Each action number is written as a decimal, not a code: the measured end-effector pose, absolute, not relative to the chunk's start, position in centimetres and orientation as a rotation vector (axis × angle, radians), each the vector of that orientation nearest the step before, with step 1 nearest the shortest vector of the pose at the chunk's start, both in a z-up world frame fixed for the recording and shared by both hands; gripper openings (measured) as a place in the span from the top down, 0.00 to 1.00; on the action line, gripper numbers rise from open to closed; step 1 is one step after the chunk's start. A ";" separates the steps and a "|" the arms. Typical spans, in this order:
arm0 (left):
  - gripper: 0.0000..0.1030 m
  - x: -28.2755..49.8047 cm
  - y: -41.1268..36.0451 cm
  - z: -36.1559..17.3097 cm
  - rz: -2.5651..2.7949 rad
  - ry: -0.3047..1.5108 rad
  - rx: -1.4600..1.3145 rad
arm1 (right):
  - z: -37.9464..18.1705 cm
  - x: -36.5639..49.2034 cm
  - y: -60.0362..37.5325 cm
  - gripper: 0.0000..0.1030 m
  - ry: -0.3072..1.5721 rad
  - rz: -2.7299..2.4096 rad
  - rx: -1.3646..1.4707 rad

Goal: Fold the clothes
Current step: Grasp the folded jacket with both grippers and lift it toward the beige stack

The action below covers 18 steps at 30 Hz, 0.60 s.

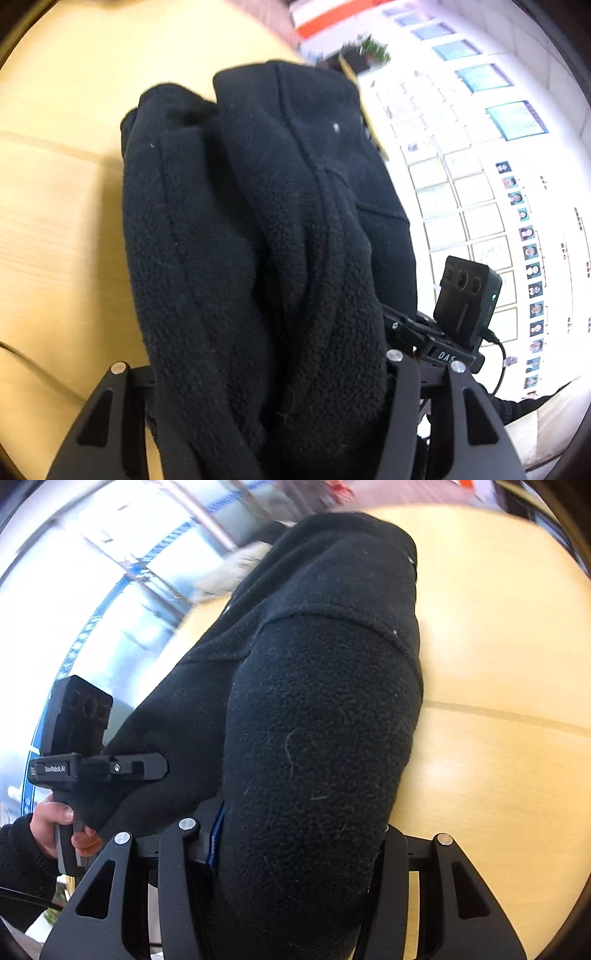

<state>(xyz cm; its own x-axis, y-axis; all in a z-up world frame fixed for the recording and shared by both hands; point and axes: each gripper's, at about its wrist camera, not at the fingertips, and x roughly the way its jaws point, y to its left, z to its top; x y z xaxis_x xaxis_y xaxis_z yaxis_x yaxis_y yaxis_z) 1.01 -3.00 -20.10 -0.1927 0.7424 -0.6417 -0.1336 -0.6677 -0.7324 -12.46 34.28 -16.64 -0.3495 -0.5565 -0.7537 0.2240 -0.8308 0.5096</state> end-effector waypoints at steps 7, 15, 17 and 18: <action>0.41 -1.3 -16.3 -8.6 2.185 -0.584 -1.294 | -14.2 -20.3 22.0 0.54 -0.483 -2.179 1.271; 0.40 -15.5 -30.0 -20.1 2.173 -0.492 -1.507 | -11.3 -29.3 8.1 0.52 -0.527 -2.145 1.112; 0.41 -19.4 -33.1 -24.5 2.143 -0.480 -1.594 | -17.1 -33.0 4.6 0.52 -0.574 -2.128 1.221; 0.42 -21.4 -34.7 -26.8 2.127 -0.473 -1.637 | -19.3 -34.1 3.7 0.52 -0.594 -2.117 1.279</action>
<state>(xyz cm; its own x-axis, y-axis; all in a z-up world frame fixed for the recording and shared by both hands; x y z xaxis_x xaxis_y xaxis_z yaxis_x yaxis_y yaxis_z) -21.37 -34.68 -26.77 -0.2238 0.5154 -0.8272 -0.1159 -0.8568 -0.5024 -34.12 3.71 -19.34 -0.3645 -0.6832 -0.6327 0.2541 -0.7267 0.6383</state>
